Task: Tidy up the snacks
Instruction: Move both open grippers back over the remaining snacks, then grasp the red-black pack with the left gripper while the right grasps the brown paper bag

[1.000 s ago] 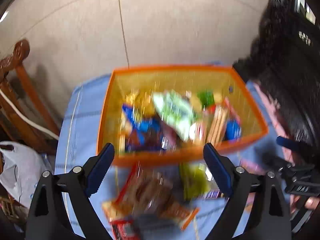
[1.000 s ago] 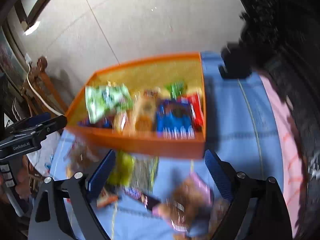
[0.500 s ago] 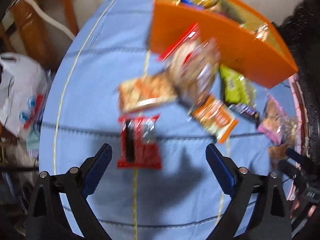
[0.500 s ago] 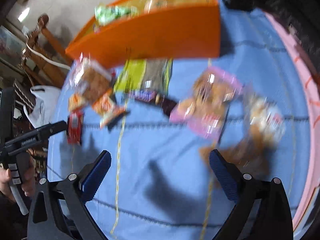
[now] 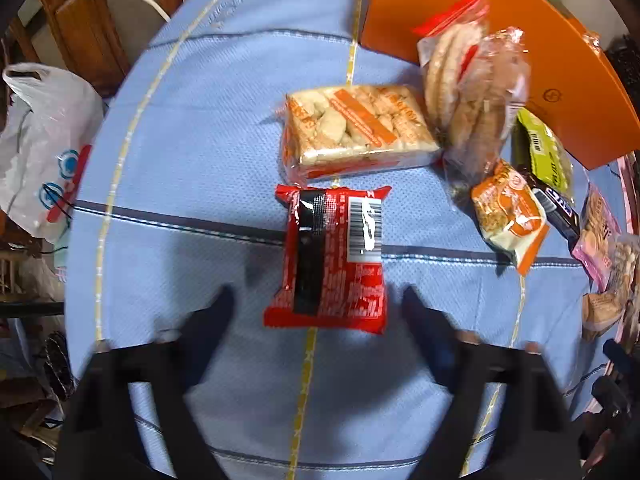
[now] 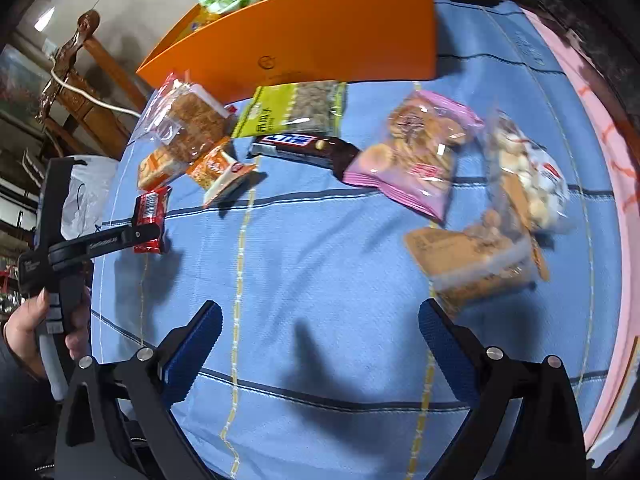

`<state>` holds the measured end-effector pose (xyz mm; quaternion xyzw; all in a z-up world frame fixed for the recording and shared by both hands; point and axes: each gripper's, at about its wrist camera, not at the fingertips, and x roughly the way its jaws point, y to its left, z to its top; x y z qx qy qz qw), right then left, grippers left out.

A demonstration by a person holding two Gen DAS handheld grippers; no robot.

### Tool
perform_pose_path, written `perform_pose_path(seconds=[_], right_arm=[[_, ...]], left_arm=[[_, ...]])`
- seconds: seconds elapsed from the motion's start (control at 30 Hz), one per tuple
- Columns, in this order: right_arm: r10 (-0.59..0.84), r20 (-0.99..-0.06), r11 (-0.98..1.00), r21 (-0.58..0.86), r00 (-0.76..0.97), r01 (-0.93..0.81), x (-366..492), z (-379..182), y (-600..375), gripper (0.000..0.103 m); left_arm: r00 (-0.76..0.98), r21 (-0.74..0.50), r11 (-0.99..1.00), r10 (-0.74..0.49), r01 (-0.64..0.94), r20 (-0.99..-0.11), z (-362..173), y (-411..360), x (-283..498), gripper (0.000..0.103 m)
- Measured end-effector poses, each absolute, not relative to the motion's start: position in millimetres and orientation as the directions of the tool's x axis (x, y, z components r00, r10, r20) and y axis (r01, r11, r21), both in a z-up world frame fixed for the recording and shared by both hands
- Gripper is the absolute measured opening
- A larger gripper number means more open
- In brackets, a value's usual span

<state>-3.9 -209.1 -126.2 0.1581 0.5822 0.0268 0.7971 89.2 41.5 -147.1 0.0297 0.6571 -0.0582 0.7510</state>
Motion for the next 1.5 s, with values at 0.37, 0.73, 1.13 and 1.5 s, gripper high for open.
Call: perform_pose_path(seconds=[0.37, 0.73, 1.13, 1.5], right_arm=[[0.022, -0.942, 0.945, 0.129, 0.333, 0.302, -52, -137, -272, 0.099], [0.044, -0.932, 0.898, 0.194, 0.359, 0.396, -16, -160, -286, 0.099], [0.123, -0.925, 0.895, 0.26, 0.36, 0.363, 13, -155, -279, 0.037], [0.212, -0.918, 0.943, 0.282, 0.335, 0.178, 2, -144, -225, 0.035]], left_arm=[[0.16, -0.009, 0.982, -0.04, 0.19, -0.986, -131, 33, 72, 0.038], [0.129, -0.045, 0.978, -0.073, 0.203, -0.989, -145, 36, 66, 0.039], [0.104, -0.063, 0.975, -0.086, 0.211, -0.991, -159, 23, 61, 0.055], [0.101, -0.029, 0.985, -0.047, 0.168, -0.994, -159, 16, 92, 0.038]])
